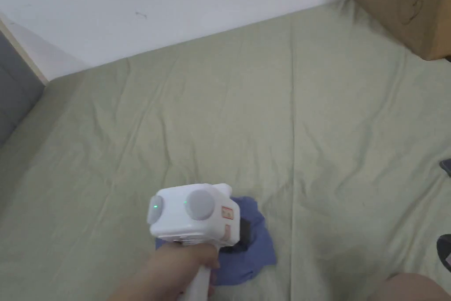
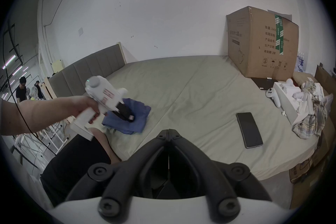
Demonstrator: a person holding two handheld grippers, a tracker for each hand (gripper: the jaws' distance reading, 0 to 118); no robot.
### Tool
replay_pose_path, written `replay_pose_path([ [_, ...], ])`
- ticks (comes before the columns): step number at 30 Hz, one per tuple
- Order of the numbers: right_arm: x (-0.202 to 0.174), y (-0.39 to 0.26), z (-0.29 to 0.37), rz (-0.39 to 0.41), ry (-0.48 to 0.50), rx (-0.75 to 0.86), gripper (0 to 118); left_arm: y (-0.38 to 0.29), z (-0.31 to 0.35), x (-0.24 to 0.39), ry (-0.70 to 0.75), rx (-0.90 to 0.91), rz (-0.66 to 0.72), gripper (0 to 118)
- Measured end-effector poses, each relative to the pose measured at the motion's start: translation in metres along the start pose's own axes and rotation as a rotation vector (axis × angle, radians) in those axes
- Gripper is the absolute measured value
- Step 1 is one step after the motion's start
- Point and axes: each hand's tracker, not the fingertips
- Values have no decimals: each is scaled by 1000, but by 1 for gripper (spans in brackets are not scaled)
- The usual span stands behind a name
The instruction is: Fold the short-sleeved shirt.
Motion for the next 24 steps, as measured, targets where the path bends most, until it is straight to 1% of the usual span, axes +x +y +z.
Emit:
replay_pose_path([
  [2, -10, 5, -7, 18, 13, -16, 0, 5, -2, 9, -38, -2, -3, 6],
  [3, -16, 9, -11, 34, 25, -23, 0, 9, 4, 13, -59, 2, -30, 6],
  [4, -24, 13, -18, 47, 37, -29, 0, 12, 12, 13, -123, 23, -56, 6],
  [5, -30, 17, -24, 57, 55, -31, 0, 14, 24, 9, -185, 46, -50, 6],
  [6, -38, 22, -34, 66, 88, -34, 0, 15, 41, 1, -280, 84, -26, 6],
  [7, -46, 27, -46, 65, 134, -47, 0, 18, 63, -8, -340, 120, 2, 6],
  [8, -54, 33, -61, 61, 168, -64, 0, 18, 81, -18, -358, 159, 21, 6],
  [10, -71, 43, -101, 77, 231, -82, 0, 10, 121, -47, -350, 281, 8, 6],
  [11, -79, 46, -124, 83, 248, -98, 0, 6, 138, -64, -347, 322, 13, 6],
  [14, -97, 52, -213, 43, 314, -192, 0, -14, 160, -122, -364, 372, 103, 6],
  [16, -100, 47, -280, -26, 360, -305, 0, -29, 164, -155, -382, 375, 158, 6],
  [18, -96, 38, -330, -76, 307, -399, 0, -43, 154, -188, -377, 378, 178, 6],
  [19, -93, 31, -351, -81, 283, -439, 0, -46, 143, -201, -331, 348, 227, 6],
  [20, -87, 25, -365, -79, 240, -460, 0, -50, 134, -213, -328, 328, 258, 8],
  [22, -75, 16, -382, -122, 252, -482, 0, -57, 112, -233, -347, 267, 300, 24],
  [23, -69, 14, -384, -170, 273, -476, 0, -56, 99, -238, -364, 242, 306, 37],
  [24, -64, 14, -377, -217, 272, -454, 0, -57, 88, -244, -371, 217, 307, 62],
])
